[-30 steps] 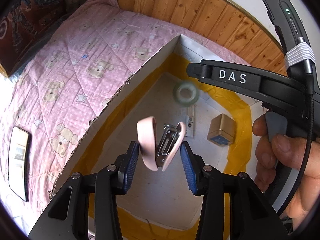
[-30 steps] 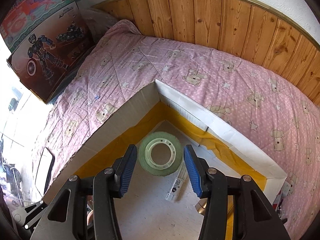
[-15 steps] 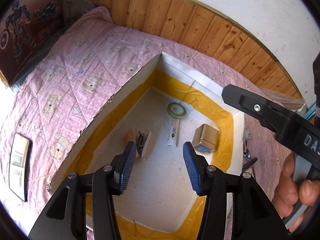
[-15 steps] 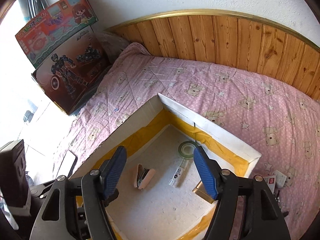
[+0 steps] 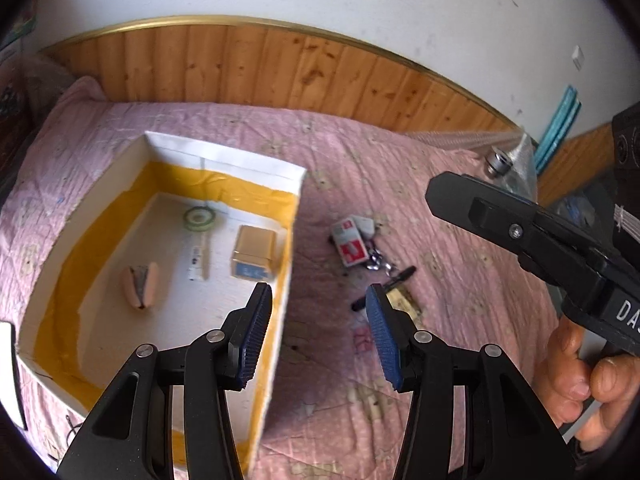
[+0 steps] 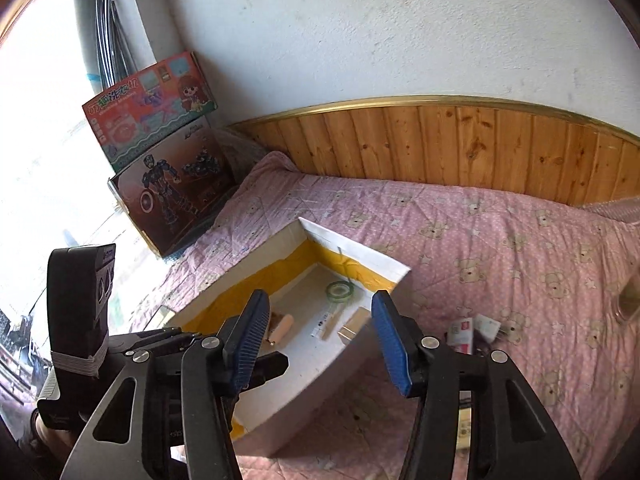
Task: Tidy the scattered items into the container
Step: 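Move both tools from the box to the scattered items on the bed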
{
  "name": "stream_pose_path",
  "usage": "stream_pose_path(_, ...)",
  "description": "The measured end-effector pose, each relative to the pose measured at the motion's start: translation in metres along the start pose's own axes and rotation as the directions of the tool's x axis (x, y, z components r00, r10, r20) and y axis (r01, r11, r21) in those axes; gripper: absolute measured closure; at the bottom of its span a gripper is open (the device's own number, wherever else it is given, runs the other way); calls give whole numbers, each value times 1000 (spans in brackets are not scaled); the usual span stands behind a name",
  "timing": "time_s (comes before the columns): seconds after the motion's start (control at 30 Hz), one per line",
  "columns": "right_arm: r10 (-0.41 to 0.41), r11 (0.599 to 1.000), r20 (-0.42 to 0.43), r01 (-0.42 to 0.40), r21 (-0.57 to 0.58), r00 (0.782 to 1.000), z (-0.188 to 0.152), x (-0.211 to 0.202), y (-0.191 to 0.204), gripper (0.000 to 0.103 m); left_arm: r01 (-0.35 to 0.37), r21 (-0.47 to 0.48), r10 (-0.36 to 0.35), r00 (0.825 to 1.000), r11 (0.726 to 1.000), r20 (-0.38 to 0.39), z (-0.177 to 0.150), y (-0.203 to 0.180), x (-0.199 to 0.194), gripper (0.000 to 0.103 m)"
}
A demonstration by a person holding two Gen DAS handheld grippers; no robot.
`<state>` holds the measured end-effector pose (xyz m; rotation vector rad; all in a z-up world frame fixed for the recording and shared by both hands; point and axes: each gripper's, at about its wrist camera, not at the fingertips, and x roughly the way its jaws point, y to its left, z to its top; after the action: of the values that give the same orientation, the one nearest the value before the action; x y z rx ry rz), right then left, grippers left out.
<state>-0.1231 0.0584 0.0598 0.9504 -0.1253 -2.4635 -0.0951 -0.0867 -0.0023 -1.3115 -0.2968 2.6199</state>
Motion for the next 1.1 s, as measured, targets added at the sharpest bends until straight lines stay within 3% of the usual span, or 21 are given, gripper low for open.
stream_pose_path(0.13, -84, 994, -38, 86, 63, 996, -22, -6, -41, 48, 0, 73, 4, 998, 997, -58, -15, -36, 23, 52)
stream_pose_path(0.23, -139, 985, -119, 150, 88, 983, -45, 4, -70, 48, -19, 98, 29, 995, 995, -97, -22, -49, 42, 52)
stream_pose_path(0.3, -178, 976, -202, 199, 91, 963, -65, 17, -89, 48, -33, 110, 47, 991, 993, -124, -27, -54, 55, 52)
stream_pose_path(0.5, -149, 966, -357, 214, 147, 922, -108, 47, -128, 48, -57, 116, 79, 977, 992, -200, -44, -56, 86, 52)
stream_pose_path(0.67, -172, 965, -383, 233, 119, 907, -118, 63, -140, 48, -85, 154, 120, 963, 984, -239, -51, -61, 109, 52)
stream_pose_path(0.8, -199, 970, -382, 238, 57, 903, -123, 74, -137, 33, -113, 177, 159, 950, 978, -268, -57, -61, 131, 52)
stream_pose_path(0.93, -215, 969, -412, 247, 25, 885, -132, 88, -144, 33, -132, 177, 178, 943, 975, -281, -58, -54, 145, 52)
stream_pose_path(1.1, -274, 944, -418, 326, 57, 866, -129, 87, -177, 31, -168, 151, 207, 933, 974, -293, -52, -39, 157, 52)
